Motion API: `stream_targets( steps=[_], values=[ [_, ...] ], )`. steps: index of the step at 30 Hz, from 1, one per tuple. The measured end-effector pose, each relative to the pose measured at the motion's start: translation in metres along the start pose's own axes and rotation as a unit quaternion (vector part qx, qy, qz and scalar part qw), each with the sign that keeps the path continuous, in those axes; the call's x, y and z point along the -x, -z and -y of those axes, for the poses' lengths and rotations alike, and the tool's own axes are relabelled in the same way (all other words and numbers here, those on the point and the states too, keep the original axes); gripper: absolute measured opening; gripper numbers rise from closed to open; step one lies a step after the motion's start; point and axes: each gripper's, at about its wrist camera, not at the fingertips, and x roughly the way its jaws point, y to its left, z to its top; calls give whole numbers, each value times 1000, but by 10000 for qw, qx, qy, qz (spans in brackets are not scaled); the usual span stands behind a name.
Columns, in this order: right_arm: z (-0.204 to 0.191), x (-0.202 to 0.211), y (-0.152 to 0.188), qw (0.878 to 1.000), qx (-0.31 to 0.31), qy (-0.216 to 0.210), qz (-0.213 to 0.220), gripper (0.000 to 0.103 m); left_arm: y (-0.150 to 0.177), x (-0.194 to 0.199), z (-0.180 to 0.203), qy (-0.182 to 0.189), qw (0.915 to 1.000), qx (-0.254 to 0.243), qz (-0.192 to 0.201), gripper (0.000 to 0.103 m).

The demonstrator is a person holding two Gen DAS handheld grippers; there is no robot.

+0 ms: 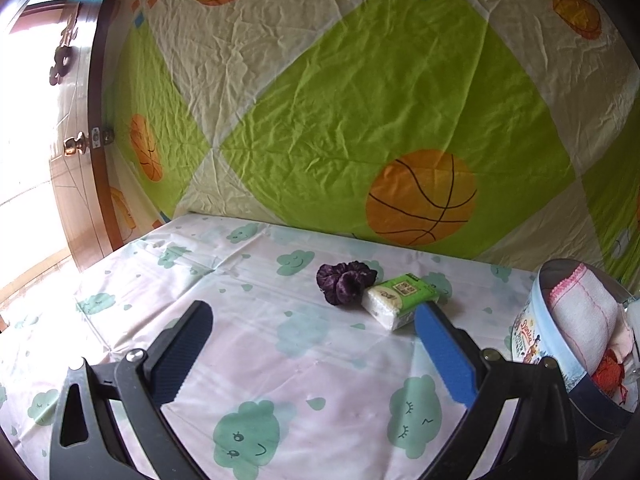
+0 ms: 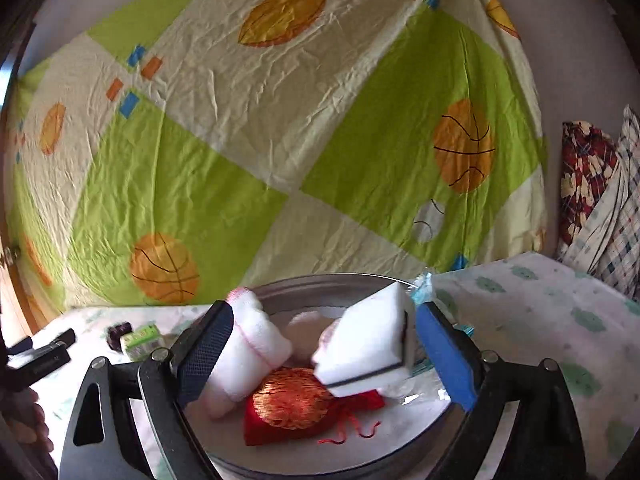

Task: Organize soft objects
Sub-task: 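Lower the white sponge into the tin and open the right gripper, then grasp the green tissue pack with the right gripper while the left gripper approaches the purple scrunchie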

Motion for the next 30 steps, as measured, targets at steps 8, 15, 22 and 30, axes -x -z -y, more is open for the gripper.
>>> stream_targets(
  steps=[8, 15, 22, 30],
  values=[
    [-113, 6, 21, 9928, 1104, -451, 147, 95, 0, 3, 3, 13, 9999, -81, 57, 103],
    [-137, -26, 19, 9961, 806, -351, 7, 95, -13, -9, -14, -122, 9998, -7, 136, 103],
    [-146, -49, 21, 9968, 691, -353, -206, 94, -18, -36, -38, -361, 9993, 55, 7, 102],
    [-168, -77, 23, 9942, 778, -553, -501, 94, -25, -54, -53, -482, 9988, 91, 27, 102]
  ],
)
